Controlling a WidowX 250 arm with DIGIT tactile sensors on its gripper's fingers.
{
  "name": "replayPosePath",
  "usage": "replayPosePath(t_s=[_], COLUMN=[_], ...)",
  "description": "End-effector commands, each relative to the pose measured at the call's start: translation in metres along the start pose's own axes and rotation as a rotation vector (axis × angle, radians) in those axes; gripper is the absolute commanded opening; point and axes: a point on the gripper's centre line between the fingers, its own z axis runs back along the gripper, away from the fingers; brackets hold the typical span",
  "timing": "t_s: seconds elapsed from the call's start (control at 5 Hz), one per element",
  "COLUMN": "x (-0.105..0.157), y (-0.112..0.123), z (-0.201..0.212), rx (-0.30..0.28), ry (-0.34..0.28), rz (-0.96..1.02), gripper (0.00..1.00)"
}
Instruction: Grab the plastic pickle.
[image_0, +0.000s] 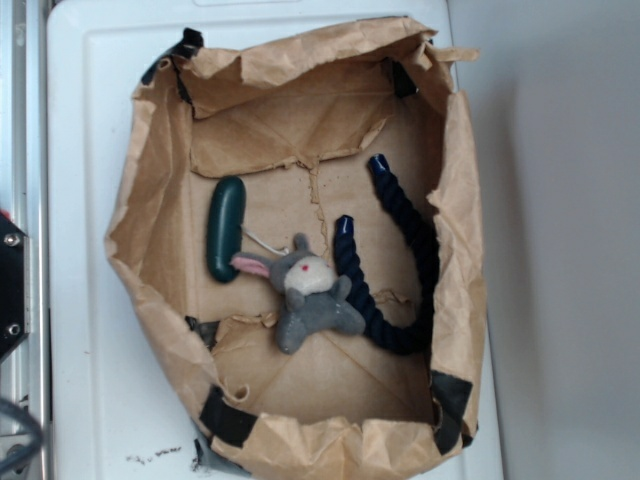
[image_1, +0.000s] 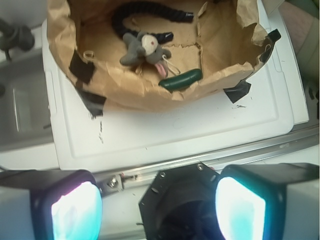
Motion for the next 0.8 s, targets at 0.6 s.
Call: replayPosePath(t_s=[0.6], x=[0.108], y=[-0.021], z=[-0.058], rx=[0.015], ry=[-0.108], rz=[-0.014], gripper=[1.00])
